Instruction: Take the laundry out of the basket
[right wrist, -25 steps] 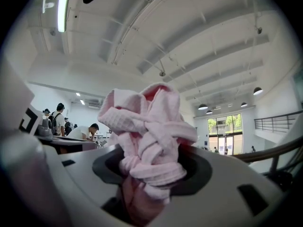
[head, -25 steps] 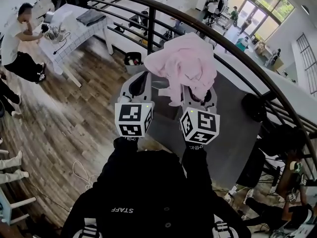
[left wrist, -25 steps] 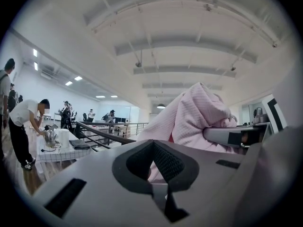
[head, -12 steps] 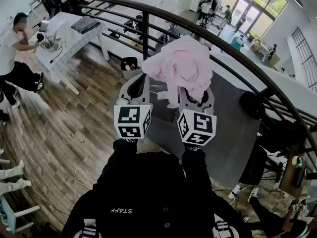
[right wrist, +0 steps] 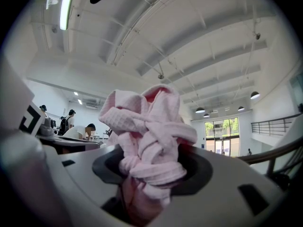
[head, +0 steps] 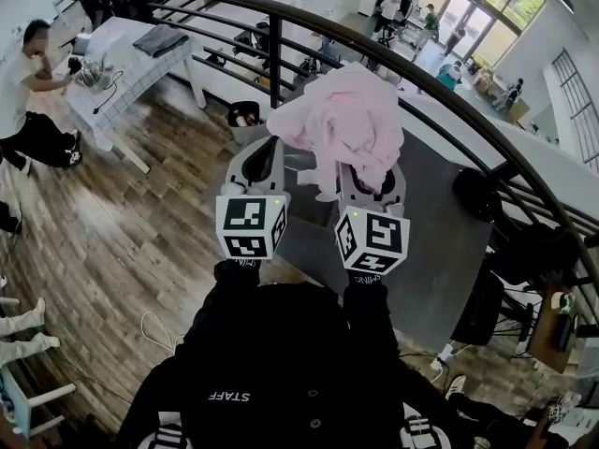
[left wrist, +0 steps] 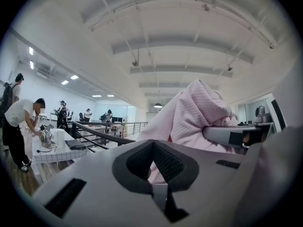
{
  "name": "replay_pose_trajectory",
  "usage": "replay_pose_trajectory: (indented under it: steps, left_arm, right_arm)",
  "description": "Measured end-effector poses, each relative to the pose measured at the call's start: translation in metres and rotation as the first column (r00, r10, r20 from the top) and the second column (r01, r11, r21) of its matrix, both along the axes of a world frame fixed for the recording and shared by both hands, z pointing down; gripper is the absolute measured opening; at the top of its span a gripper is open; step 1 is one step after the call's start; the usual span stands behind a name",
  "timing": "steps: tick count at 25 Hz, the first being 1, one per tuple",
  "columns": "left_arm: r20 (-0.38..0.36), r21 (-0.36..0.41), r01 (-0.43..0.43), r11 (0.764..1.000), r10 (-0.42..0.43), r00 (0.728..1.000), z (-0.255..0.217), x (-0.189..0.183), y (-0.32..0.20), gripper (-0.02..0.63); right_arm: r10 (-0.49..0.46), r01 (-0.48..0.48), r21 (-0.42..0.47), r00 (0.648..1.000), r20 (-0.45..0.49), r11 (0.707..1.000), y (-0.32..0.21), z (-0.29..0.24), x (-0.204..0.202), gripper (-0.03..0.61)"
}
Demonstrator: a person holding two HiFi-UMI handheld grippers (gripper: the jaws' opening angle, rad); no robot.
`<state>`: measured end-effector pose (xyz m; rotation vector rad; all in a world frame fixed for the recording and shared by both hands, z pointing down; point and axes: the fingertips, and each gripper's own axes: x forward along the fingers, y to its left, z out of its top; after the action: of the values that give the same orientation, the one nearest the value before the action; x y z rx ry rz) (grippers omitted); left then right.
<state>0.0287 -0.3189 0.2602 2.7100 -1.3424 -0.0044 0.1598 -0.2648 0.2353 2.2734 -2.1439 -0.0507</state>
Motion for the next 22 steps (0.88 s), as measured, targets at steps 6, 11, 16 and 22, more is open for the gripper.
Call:
replay_pose_trajectory:
  steps: [6,11,16,22]
  left_arm:
    - [0.006,-0.006,0.001,1.0,-0.001,1.0,-0.001,-0.001,0.002,0.0]
    - [0.003,-0.005,0.003,1.0,-0.003,1.0,0.002,-0.004,0.004,0.0]
    - [0.006,-0.011,-0.004,1.0,0.004,1.0,0.004,-0.001,0.011,0.0]
    - [0.005,-0.009,0.0,1.0,0.0,1.0,-0.001,-0.004,0.018,0.0]
  right_arm:
    - [0.005,-0.005,-0.002,1.0,0.006,1.0,0.002,0.0,0.002,0.253]
    - [0.009,-0.009,-0.007,1.0,0.001,1.0,0.004,0.005,-0.001,0.253]
    - [0.01,-0.01,-0.004,1.0,0.005,1.0,0.01,0.005,0.0,0.253]
    - [0.012,-0.012,-0.005,1.0,0.012,1.0,0.016,0.003,0.003,0.253]
